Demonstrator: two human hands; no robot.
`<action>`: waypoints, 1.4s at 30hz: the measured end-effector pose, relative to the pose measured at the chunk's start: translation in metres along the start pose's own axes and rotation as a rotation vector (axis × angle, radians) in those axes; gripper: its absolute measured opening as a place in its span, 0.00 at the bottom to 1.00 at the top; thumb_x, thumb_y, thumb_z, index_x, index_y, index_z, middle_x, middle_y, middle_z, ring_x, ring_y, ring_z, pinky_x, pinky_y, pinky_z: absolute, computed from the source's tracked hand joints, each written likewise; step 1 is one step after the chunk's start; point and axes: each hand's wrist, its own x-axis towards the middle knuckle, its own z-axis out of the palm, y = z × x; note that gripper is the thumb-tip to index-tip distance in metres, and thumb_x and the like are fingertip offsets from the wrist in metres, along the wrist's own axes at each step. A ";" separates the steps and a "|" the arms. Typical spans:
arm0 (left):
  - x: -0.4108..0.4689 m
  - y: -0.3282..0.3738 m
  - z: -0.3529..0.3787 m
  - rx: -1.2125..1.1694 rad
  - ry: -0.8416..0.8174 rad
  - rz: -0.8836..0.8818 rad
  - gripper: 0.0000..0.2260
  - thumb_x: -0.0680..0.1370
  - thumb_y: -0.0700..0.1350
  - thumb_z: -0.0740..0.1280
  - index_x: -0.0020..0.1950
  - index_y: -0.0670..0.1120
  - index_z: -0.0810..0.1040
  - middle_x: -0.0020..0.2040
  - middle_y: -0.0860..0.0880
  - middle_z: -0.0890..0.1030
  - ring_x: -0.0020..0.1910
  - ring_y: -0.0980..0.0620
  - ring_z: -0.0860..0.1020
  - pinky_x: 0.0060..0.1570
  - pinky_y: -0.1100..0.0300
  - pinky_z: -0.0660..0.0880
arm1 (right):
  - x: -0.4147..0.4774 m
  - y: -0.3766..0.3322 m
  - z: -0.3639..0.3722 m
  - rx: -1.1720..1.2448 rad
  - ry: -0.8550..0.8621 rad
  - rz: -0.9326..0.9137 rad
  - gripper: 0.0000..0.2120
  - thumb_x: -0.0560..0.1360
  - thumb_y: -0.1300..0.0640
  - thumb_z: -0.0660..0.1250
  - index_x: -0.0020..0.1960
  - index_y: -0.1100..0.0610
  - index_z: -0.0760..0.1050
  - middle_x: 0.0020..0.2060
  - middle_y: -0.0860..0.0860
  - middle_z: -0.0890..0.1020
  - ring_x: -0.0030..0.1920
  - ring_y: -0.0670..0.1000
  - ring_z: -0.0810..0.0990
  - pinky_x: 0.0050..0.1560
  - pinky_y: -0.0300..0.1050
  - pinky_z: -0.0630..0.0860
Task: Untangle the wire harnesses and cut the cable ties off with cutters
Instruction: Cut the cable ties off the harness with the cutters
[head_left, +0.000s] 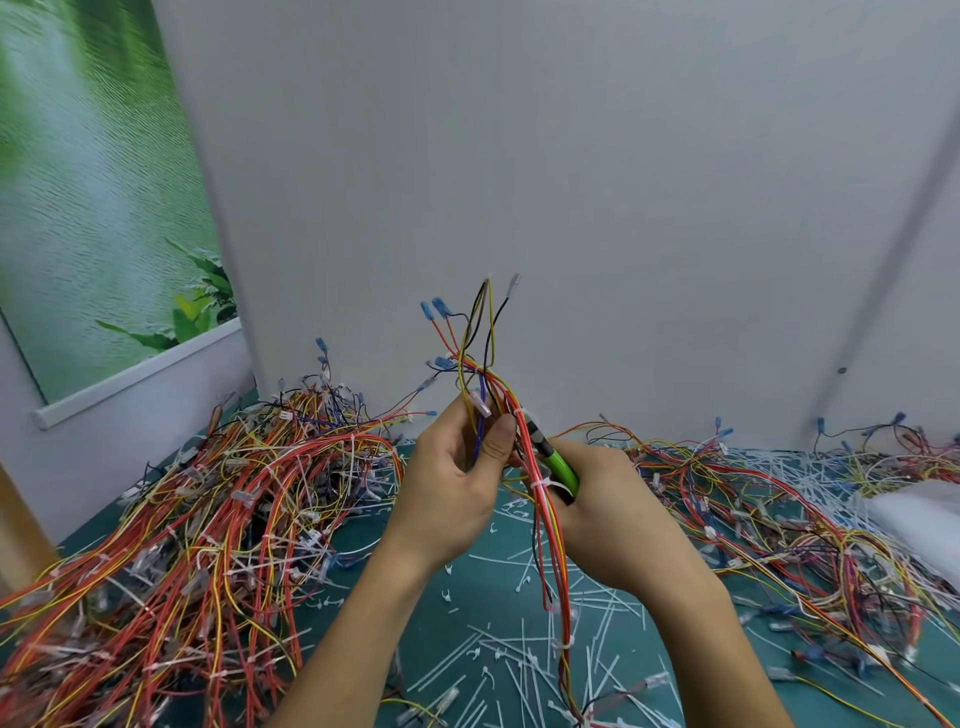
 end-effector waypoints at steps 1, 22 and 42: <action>0.000 0.000 0.001 0.009 -0.006 0.005 0.04 0.83 0.47 0.64 0.51 0.49 0.77 0.39 0.63 0.81 0.39 0.63 0.80 0.41 0.73 0.74 | 0.000 0.000 -0.001 -0.001 0.002 0.001 0.10 0.80 0.54 0.66 0.41 0.56 0.74 0.31 0.53 0.74 0.30 0.48 0.63 0.29 0.41 0.61; 0.000 0.002 0.001 -0.003 -0.023 -0.019 0.09 0.82 0.52 0.63 0.54 0.48 0.76 0.40 0.59 0.82 0.40 0.61 0.81 0.42 0.70 0.76 | 0.001 0.000 -0.003 0.034 0.024 -0.022 0.12 0.79 0.57 0.68 0.38 0.54 0.71 0.28 0.50 0.71 0.29 0.47 0.64 0.30 0.36 0.65; 0.001 -0.001 0.001 -0.008 0.002 -0.016 0.08 0.82 0.52 0.62 0.55 0.51 0.76 0.43 0.60 0.83 0.44 0.61 0.82 0.44 0.71 0.76 | 0.002 0.001 0.003 0.017 0.051 -0.002 0.13 0.78 0.56 0.68 0.36 0.52 0.69 0.28 0.51 0.70 0.29 0.47 0.63 0.29 0.39 0.64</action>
